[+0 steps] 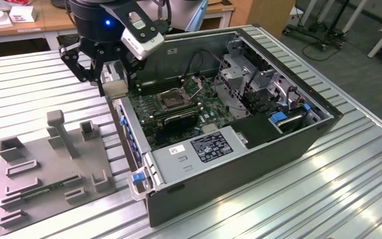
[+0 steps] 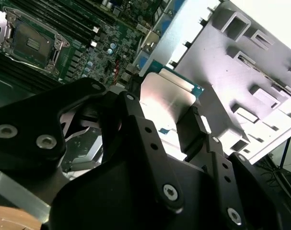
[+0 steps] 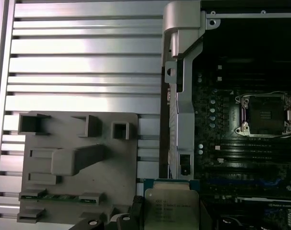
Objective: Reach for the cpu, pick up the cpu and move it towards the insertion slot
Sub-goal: 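Pick up the cpu and move it towards the insertion slot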
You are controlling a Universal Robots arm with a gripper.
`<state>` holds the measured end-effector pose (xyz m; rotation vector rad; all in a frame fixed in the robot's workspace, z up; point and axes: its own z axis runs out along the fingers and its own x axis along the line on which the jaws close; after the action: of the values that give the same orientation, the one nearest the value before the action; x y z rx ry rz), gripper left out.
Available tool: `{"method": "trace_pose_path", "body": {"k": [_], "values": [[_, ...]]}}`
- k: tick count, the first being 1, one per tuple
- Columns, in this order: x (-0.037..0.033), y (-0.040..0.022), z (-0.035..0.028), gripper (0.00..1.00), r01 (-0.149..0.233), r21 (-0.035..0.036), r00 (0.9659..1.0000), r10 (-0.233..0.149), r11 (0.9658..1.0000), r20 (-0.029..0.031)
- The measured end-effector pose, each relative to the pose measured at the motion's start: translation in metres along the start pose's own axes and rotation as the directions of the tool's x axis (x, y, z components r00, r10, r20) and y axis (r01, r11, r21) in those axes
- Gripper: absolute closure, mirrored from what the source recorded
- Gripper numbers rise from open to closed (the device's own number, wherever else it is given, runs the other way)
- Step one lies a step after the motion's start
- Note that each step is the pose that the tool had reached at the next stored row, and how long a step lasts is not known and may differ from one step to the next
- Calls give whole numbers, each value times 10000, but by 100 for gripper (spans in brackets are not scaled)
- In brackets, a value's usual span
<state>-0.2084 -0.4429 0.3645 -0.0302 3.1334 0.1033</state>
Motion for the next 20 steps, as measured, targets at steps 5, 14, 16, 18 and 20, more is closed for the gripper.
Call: {"method": "trace_pose_path", "body": {"k": [5, 14, 16, 18, 20], "values": [[-58, -1, 1, 46, -1, -1, 10000, 1, 10000, 0], [-167, -3, 2, 46, 0, -1, 10000, 0, 10000, 1], [-192, -4, 3, 46, 0, 0, 10000, 0, 10000, 1], [-215, -4, 3, 46, 0, -1, 10000, 0, 10000, 1], [-235, -5, 3, 46, -1, 0, 10000, 1, 10000, 0]]}}
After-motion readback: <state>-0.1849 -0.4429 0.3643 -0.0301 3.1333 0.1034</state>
